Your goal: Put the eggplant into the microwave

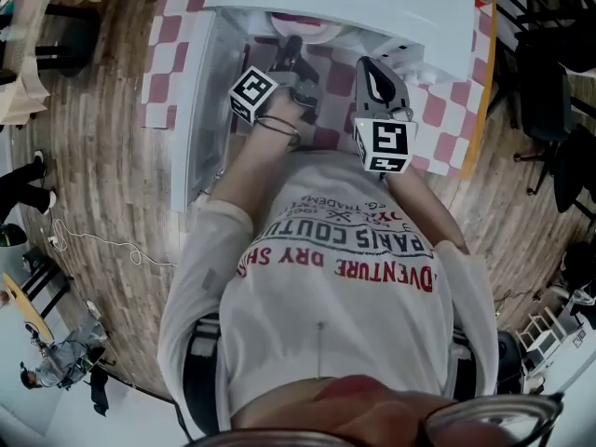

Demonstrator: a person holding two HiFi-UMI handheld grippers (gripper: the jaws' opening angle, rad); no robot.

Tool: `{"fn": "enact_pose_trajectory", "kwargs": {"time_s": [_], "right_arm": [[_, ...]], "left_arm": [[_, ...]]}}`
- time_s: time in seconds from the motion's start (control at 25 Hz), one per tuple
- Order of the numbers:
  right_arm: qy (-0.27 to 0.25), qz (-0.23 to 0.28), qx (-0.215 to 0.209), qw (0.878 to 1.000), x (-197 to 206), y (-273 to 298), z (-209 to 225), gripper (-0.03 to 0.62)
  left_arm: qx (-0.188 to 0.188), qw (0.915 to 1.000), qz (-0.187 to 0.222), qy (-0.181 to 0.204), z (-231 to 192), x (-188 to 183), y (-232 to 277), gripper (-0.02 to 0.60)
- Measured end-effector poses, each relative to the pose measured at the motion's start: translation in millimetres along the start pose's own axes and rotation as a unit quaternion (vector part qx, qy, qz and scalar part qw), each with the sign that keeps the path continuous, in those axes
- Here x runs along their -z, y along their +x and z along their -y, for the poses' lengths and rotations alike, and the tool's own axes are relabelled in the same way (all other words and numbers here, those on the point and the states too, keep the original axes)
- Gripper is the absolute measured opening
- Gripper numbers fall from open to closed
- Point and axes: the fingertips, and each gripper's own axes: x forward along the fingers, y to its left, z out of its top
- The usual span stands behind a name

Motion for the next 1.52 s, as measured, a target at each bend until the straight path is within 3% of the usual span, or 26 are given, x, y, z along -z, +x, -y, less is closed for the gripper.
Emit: {"fn": "enact_pose_trajectory", "kwargs": {"time_s": [0.28, 0.64, 1.4, 1.52], "right_arm": [[0.003, -0.002, 0.002, 1.0, -5, 5, -1, 0.026], [0.014, -0.011, 0.002, 1.0, 5, 4, 6, 0.026], [0.03, -0.009, 0.018, 0.999, 0, 9, 19, 0.026], [0.03, -0.009, 0.019, 0.999, 1, 8, 20, 0.026]], "left_arm": [[-0.006, 1.0, 0.004, -0.001, -9, -5, 11, 0.031], [-0.056, 0.9984, 0.011, 0.003, -34, -6, 14, 0.029], [-0.095, 0.9948, 0.012, 0.035, -31, -12, 21, 0.031], [-0.083, 0.9955, 0.021, 0.04, -24, -14, 21, 0.106]]}}
